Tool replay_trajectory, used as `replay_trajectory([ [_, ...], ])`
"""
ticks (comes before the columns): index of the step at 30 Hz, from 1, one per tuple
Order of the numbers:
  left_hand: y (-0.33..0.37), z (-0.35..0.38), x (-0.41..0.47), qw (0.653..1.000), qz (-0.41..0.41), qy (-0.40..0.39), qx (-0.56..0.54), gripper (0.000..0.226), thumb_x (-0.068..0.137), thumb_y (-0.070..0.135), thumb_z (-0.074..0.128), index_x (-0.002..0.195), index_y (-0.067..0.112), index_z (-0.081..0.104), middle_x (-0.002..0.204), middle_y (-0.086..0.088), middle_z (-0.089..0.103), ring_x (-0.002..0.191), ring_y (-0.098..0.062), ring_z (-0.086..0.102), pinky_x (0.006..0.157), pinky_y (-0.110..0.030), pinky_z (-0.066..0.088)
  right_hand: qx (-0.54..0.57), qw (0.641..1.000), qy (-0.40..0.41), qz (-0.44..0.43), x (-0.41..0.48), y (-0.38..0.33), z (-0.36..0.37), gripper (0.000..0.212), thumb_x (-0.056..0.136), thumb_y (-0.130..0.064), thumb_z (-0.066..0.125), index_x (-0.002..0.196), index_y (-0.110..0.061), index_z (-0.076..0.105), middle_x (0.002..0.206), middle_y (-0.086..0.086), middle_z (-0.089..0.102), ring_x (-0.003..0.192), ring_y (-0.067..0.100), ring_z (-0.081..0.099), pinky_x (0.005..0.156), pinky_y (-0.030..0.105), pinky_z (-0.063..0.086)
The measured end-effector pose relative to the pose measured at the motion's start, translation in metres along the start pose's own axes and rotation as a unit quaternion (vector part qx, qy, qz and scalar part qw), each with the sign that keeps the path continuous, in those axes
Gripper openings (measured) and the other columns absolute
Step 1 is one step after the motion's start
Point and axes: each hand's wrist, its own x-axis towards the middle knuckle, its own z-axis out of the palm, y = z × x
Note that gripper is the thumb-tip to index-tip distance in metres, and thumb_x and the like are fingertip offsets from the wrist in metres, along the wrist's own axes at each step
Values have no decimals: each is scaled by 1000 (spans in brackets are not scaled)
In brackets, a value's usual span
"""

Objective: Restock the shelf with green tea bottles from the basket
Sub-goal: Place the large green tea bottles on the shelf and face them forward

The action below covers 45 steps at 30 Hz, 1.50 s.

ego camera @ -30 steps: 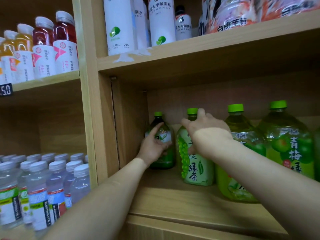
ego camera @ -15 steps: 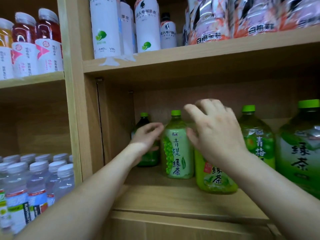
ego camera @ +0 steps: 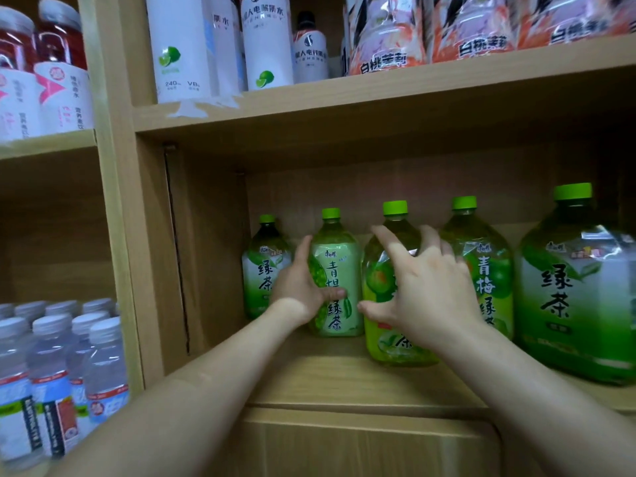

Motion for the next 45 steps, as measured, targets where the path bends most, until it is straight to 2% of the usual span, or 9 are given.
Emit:
replay_trajectory([
  [14,25,28,31,973,-12,-24,228,81,80,31,71,144,12,25,135,-21,44,127,-38,39,101,-45,37,-91,987,-59,-118,12,36,-6,127,52,-85,59,141,-48,-24,159,18,13,139,31,36,117,49,9],
  [17,35,21,20,996,4,74,39,57,88,32,61,137,11,41,134,-18,47,126,-35,41,107,-44,35,-13,992,-52,-116,9,40,-4,119,62,-80,59,144,-44,-19,162,7,5,148,19,17,119,45,3],
  [20,62,5,-2,954,-22,-54,-295,60,80,57,60,131,28,51,130,2,57,120,-19,53,107,-46,39,167,980,86,-62,8,50,-6,78,81,-49,65,146,-32,26,149,1,40,141,18,32,115,49,25],
  [23,77,0,-26,966,57,-174,-181,89,67,47,81,142,37,33,128,9,50,119,-11,52,104,-34,43,218,958,188,2,0,57,4,51,83,-23,63,132,-22,48,127,6,57,128,27,44,103,51,39],
  [26,76,0,-29,974,79,-122,-172,97,62,17,88,143,31,35,121,8,53,113,-8,54,100,-28,46,196,961,196,15,-16,51,17,51,82,-21,64,130,-19,51,127,6,56,125,27,44,99,49,40],
  [31,72,-6,-31,973,83,-112,-182,97,63,9,86,144,27,36,114,11,59,100,-6,63,87,-20,53,196,976,96,-18,-23,34,13,65,84,-35,65,141,-26,36,126,2,53,114,21,50,92,38,47],
  [35,61,-12,-28,976,63,-102,-183,97,64,4,85,145,25,35,114,7,64,99,-9,66,91,-30,54,40,978,200,44,-12,49,-1,72,75,-46,69,137,-22,40,134,19,46,124,37,41,95,51,40],
  [40,53,-20,-29,969,43,-107,-217,90,69,-4,78,142,28,35,107,14,63,84,4,66,72,-14,55,-50,995,-22,86,17,69,-20,109,73,-65,64,151,-28,-3,152,24,24,137,43,28,108,48,30],
  [45,51,-19,-28,962,46,-113,-244,88,70,-8,75,140,29,39,106,18,63,90,-2,68,80,-25,57,-61,977,-200,48,54,75,-48,110,61,-50,84,147,-43,17,153,10,31,137,41,27,110,48,32],
])
